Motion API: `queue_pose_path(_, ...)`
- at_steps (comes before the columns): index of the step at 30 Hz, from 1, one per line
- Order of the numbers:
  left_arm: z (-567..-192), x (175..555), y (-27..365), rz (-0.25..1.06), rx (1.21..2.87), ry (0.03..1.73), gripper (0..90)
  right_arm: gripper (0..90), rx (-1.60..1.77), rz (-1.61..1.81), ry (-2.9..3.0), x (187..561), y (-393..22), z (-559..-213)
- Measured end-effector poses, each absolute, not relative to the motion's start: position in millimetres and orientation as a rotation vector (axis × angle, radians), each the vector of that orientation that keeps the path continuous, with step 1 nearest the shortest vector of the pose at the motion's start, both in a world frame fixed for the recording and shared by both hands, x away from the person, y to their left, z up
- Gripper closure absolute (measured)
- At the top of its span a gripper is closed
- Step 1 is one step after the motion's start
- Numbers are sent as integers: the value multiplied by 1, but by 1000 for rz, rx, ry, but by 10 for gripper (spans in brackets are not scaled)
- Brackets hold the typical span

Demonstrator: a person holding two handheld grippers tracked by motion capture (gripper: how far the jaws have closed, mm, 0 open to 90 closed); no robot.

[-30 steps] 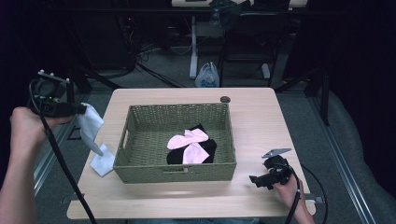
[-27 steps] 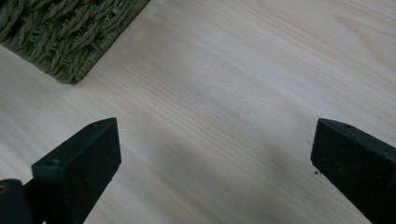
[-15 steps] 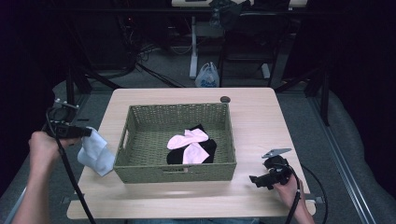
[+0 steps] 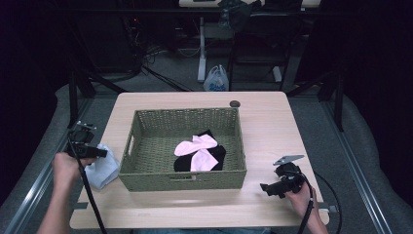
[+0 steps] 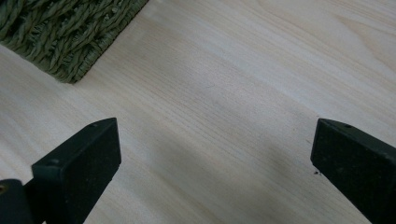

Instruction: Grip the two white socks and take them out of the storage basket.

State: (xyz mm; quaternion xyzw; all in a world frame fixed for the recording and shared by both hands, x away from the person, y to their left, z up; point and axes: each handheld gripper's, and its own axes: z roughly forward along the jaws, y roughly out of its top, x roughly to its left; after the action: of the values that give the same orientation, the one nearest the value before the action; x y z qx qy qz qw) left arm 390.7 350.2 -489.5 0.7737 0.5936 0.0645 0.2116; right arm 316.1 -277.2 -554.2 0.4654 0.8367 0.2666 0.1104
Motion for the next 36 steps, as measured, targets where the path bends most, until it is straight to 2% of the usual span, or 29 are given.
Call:
queue_pose_path(6,-514,394,351,156,2138,1692,852,13,1358,758,2460,316,-278,-554)
queue_pose_path(14,-527,394,354,164,2095,1714,812,13,1371,789,2454,316,-277,-555)
queue_pose_path(15,-527,393,355,154,2076,1696,789,13,1373,787,2451,316,-277,-555)
queue_pose_path(20,-515,385,357,171,2045,1673,532,14,1370,784,2452,316,-278,-554)
queue_pose_path(27,-479,361,353,281,2010,1641,220,13,1372,793,2452,316,-277,-554)
queue_pose_path(30,-464,348,350,335,2015,1613,153,13,1368,783,2450,316,-277,-554)
queue_pose_path(36,-447,319,337,423,2023,1550,105,13,1369,781,2450,315,-277,-554)
